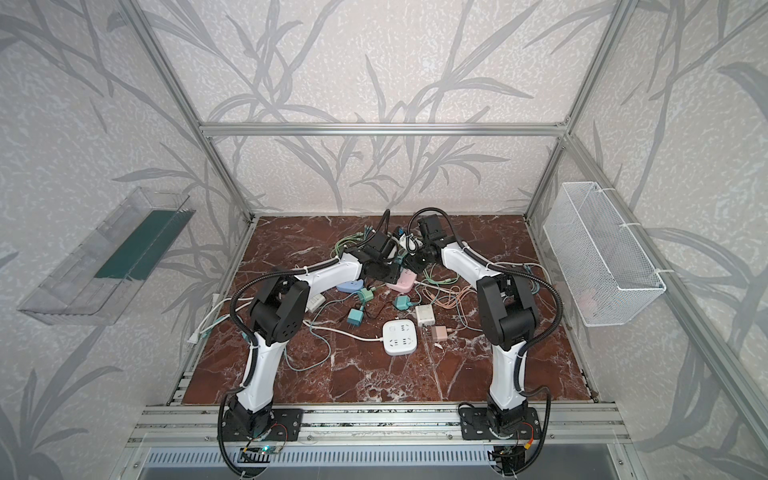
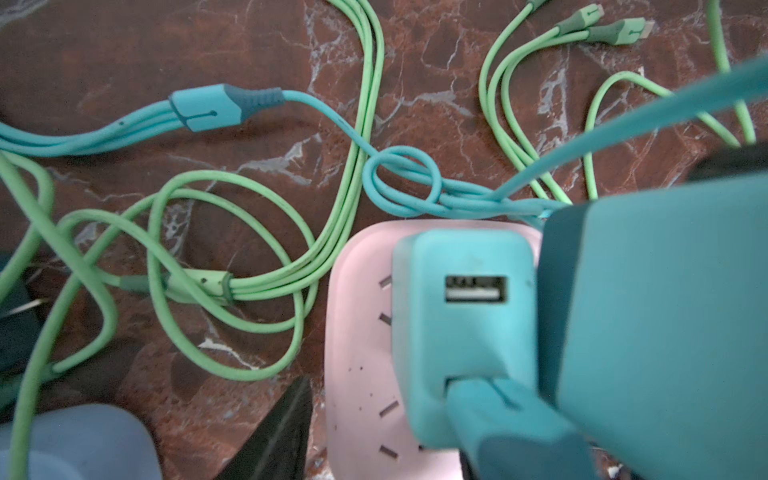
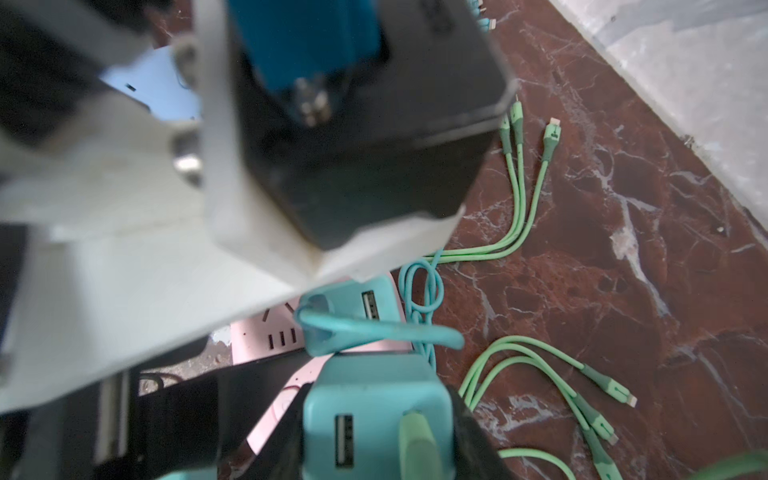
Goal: Pull the plug off the socket
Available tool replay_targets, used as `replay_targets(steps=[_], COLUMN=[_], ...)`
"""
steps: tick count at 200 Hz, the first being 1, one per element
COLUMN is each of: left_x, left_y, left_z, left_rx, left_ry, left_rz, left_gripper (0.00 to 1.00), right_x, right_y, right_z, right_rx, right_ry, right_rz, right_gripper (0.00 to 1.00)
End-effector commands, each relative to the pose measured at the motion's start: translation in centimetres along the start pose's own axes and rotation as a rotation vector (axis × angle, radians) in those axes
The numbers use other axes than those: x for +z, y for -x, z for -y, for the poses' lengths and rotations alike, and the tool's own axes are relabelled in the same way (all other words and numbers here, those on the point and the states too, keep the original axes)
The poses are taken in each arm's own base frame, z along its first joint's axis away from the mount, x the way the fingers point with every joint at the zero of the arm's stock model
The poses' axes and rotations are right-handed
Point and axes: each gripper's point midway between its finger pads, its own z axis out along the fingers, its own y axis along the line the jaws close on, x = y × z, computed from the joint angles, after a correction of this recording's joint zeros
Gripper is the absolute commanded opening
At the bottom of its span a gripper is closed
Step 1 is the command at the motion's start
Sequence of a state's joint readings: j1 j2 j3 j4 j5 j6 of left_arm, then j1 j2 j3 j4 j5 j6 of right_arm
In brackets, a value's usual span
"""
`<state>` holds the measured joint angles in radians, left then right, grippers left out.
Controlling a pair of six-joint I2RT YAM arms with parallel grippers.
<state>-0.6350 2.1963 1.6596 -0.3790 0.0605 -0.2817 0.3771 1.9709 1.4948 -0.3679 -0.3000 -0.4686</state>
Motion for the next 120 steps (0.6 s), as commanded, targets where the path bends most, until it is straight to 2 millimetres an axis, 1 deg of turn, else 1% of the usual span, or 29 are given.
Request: replay_targets(steps=[1, 48, 76, 120], left_x=[2.0, 1.6, 1.5, 1.2], left_y=[-5.2, -4.8, -4.7, -4.4], left_z=[-1.0, -0.4, -0.2, 0.1], left_rx=[0.017, 0.005, -0.004, -0.010], left_ry=[0.035, -0.001, -0.016, -0.028], left_rz=[-0.156, -0.138, -0.129, -0.118], left_gripper=[0.55, 0.55, 0.55, 0.55], right_x=[0.0, -0.7, -1.0, -2.2], right_y=[0.5, 0.8, 0.5, 0.0], right_z=[-0.5, -0.5, -0.2, 0.5], right_rx=[-0.024, -0.004, 0.030, 0.075], right_ry=[0.010, 0.022, 0.029, 0.020], right_rz=[0.024, 0.074, 0.100, 0.140], right_gripper=[0.19, 0.19, 0.19, 0.19])
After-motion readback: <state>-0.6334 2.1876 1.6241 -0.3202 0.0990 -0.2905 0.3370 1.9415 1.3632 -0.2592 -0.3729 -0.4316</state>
